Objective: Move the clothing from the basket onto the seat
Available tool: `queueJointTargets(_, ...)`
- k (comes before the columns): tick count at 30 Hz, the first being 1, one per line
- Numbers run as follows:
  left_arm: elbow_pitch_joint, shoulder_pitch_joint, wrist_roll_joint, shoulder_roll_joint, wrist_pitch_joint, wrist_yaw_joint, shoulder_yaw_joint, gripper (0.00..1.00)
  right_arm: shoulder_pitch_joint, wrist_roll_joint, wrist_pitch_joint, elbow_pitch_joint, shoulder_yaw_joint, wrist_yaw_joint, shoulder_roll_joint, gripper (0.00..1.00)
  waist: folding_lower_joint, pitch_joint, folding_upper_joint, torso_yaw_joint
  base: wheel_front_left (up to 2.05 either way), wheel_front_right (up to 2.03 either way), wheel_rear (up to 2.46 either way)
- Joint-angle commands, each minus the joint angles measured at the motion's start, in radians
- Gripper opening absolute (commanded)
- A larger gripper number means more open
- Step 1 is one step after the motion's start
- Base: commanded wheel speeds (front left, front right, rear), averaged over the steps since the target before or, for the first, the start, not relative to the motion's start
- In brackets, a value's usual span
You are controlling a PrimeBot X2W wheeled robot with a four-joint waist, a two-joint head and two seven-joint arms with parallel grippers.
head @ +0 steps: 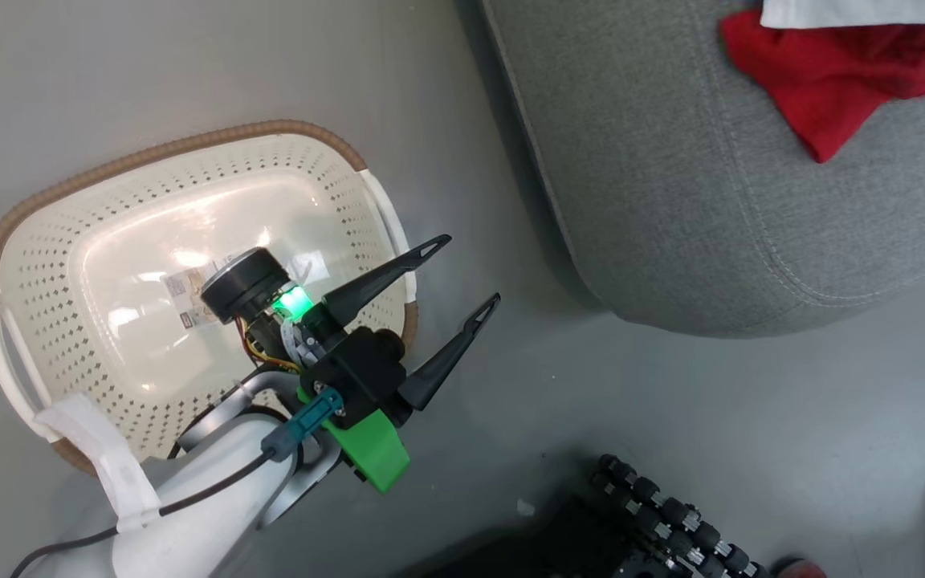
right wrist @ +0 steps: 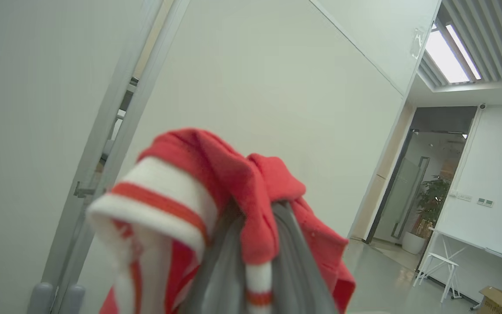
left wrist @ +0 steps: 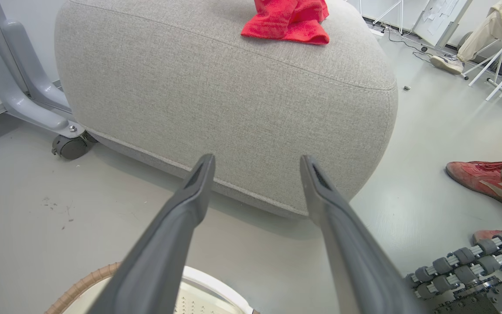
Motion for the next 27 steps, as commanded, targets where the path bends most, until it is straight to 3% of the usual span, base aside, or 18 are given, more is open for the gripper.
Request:
queueJointTargets(1,0.002,-0.021,0.010,-0.004,-0.004,-0.004,-0.001,1.00,0.026,-0.006,-0.003,0.022,-0.009,-0.001,0.009,0.00,-0.0002,0.064,0.0000,0.063,0.00,0.00,0.00)
queueJointTargets(7,0.024,-0.022,0.001,-0.025,-0.028,0.000,-0.008,1.00,0.126,-0.055,-0.003,0.153,-0.082,-0.001,0.074,0.00,-0.0002,0.055,0.0000,0.096,0.00,0.00,0.00)
queueJointTargets(8,0.028,-0.016,-0.014,-0.033,-0.034,0.003,-0.005,1.00,0.136,-0.059,-0.003,0.171,-0.109,-0.002,0.091,0.05,-0.0002,0.047,0.0000,0.103,0.00,0.00,0.00)
queueJointTargets(9,0.032,-0.009,-0.025,-0.039,-0.039,0.007,0.000,1.00,0.143,-0.062,-0.003,0.183,-0.132,-0.001,0.108,0.19,-0.0002,0.040,0.0000,0.108,0.00,0.00,0.00)
queueJointTargets(10,0.033,-0.003,-0.036,-0.044,-0.046,0.010,0.005,1.00,0.155,-0.067,-0.003,0.193,-0.157,-0.001,0.130,1.00,-0.0002,0.032,0.0000,0.113,0.00,0.00,0.00)
queueJointTargets(14,0.051,0.015,-0.061,-0.070,-0.076,0.035,0.027,1.00,0.208,-0.091,-0.003,0.174,-0.240,-0.001,0.204,1.00,-0.0002,-0.010,0.0000,0.126,0.00,0.00,0.00)
queueJointTargets(18,0.082,0.038,-0.080,-0.103,-0.107,0.057,0.037,1.00,0.297,-0.118,-0.003,0.137,-0.252,-0.001,0.255,1.00,-0.0002,-0.077,0.0000,0.146,0.00,0.00,0.00)
queueJointTargets(23,0.138,0.084,-0.116,-0.167,-0.135,0.085,0.066,1.00,0.446,-0.140,-0.003,0.117,-0.213,-0.002,0.309,1.00,-0.0002,-0.198,0.0000,0.188,0.00,0.00,0.00)
queueJointTargets(27,0.156,0.135,-0.134,-0.215,-0.143,0.103,0.121,1.00,0.564,-0.142,-0.003,0.117,-0.126,-0.001,0.333,1.00,-0.0002,-0.294,0.0000,0.232,0.00,0.00,0.00)
